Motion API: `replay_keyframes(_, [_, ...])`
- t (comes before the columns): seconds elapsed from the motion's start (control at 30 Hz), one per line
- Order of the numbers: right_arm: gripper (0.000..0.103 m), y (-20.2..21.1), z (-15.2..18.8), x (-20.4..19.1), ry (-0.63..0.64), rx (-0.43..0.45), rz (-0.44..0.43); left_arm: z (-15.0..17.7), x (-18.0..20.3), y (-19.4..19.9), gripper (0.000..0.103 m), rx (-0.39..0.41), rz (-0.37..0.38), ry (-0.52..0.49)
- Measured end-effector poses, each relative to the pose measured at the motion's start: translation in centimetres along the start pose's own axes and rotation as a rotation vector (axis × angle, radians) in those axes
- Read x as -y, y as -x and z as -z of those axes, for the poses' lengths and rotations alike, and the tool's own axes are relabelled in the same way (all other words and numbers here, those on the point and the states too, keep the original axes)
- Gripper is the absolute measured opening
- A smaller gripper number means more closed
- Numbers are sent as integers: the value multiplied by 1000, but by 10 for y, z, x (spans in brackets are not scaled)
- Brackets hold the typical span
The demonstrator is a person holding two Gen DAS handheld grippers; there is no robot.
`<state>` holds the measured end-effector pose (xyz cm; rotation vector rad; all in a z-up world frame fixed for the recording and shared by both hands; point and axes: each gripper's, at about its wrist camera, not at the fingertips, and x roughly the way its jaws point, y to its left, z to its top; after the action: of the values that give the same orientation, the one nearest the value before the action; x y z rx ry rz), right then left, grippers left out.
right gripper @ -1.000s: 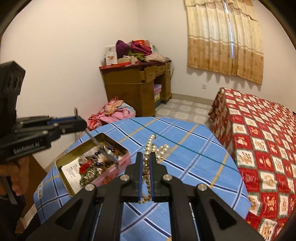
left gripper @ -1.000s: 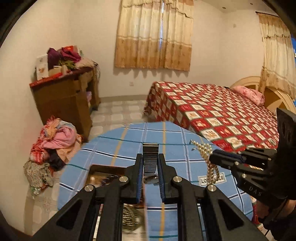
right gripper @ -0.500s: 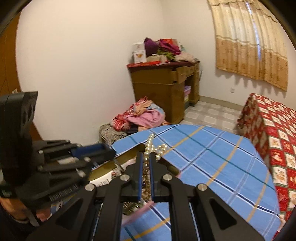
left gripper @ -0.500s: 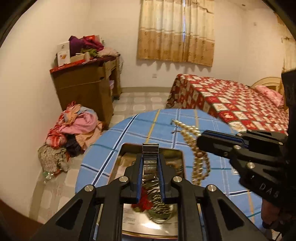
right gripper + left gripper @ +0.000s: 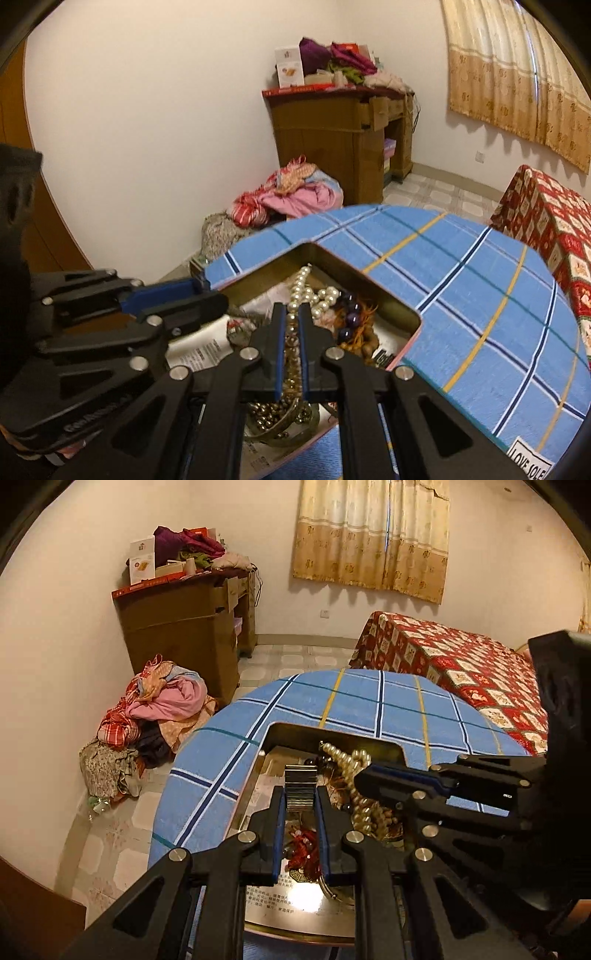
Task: Organize jewelry
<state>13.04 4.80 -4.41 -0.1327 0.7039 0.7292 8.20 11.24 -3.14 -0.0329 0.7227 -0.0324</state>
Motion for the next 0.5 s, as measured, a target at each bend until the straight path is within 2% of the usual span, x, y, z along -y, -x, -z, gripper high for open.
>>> replay_keyframes(0.1, [28, 5, 5, 3, 2, -3, 39, 3, 2, -1, 29, -13, -26, -2])
replay_keyframes(0.17, [28, 10, 8, 7, -11, -5, 47, 6, 2, 5, 57, 3, -41, 10])
replay_keyframes(0.2, [35, 15, 10, 9, -17, -1, 56, 7, 1, 10, 61, 19, -40, 21])
replay_keyframes(0.23, [46, 23, 13, 13, -23, 11, 77, 8, 0, 13, 64, 28, -38, 25])
replay_keyframes(0.3, [55, 32, 17, 17, -36, 30, 101, 9, 1, 19, 64, 39, -32, 29])
replay_keyframes(0.43, [55, 57, 26, 28, -91, 55, 106, 10, 4, 31, 64, 58, -33, 54])
replay_keyframes(0.5, [60, 63, 27, 30, -104, 67, 107, 11, 7, 36, 65, 65, -34, 58])
